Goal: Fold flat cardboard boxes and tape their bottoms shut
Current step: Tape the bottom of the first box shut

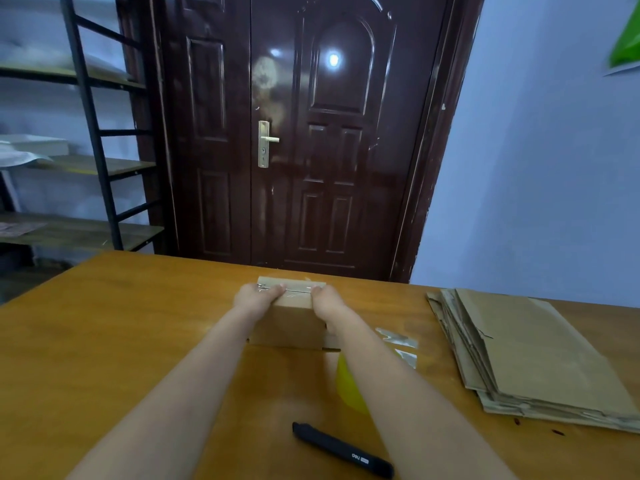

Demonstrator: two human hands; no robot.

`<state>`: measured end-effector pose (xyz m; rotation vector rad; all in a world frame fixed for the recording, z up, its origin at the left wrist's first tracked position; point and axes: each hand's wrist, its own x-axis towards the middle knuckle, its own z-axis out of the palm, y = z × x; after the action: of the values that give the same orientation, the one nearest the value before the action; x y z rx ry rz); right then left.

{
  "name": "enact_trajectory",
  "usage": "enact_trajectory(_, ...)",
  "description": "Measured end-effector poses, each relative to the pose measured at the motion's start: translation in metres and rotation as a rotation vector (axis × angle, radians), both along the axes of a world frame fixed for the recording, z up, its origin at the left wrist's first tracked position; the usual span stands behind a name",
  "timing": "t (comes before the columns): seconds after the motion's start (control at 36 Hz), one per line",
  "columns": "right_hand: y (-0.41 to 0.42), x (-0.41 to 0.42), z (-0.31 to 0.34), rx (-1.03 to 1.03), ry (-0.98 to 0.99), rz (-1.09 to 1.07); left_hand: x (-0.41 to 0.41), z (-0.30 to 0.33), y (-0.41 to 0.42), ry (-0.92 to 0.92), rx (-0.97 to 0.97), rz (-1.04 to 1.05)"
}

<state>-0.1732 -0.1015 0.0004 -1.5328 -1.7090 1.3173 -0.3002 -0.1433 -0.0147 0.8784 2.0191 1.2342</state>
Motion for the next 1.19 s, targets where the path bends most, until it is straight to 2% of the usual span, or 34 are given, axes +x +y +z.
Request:
enact_trajectory(0.06,-0.001,0.003,0.002,-0.036,0.024,0.004,0.001,0.001,-0.003,-0.053,-0.009,0.008)
enact_trajectory(0.11,-0.002,0.005,0.007,-0.097,0.056,0.000,0.002,0.004,-0.006,-0.025,-0.057,-0.016)
enact_trajectory(0.19,-0.003,0.007,0.014,-0.147,0.037,-0.012,0.000,0.012,-0.009,0.137,-0.127,-0.104)
enact_trajectory(0.25,-0.002,0.011,0.022,-0.128,-0.002,-0.004,-0.002,0.017,-0.012,0.309,-0.143,-0.124)
enact_trajectory(0.31,0.002,0.015,0.031,-0.072,-0.011,-0.023,-0.004,0.022,-0.015,0.479,-0.104,-0.107)
enact_trajectory(0.36,0.011,0.018,0.041,-0.026,0.033,-0.077,-0.005,0.029,-0.017,0.528,-0.015,-0.110)
enact_trajectory(0.47,0.025,0.023,0.059,0.011,0.234,-0.180,-0.005,0.040,-0.010,0.471,0.225,-0.111)
enact_trajectory(0.58,0.027,0.027,0.064,0.196,0.297,-0.194,-0.002,0.046,-0.006,0.352,0.482,-0.111)
enact_trajectory(0.67,0.029,0.033,0.063,0.298,0.297,-0.184,-0.001,0.050,-0.005,0.355,0.560,-0.123)
enact_trajectory(0.75,0.034,0.036,0.062,0.313,0.308,-0.151,-0.004,0.048,-0.004,0.303,0.604,-0.155)
enact_trajectory(0.86,0.045,0.027,0.046,0.338,0.247,-0.144,-0.010,0.038,0.004,0.183,0.550,-0.162)
enact_trajectory(0.97,0.051,0.013,0.024,0.392,0.013,-0.004,-0.020,0.020,0.009,0.142,0.422,-0.115)
enact_trajectory(1.11,0.054,-0.006,-0.001,0.174,-0.044,0.278,-0.037,-0.018,0.009,-0.071,0.316,-0.216)
enact_trajectory(1.19,0.056,-0.015,-0.010,0.087,-0.084,0.339,-0.052,-0.034,0.010,-0.082,0.182,-0.268)
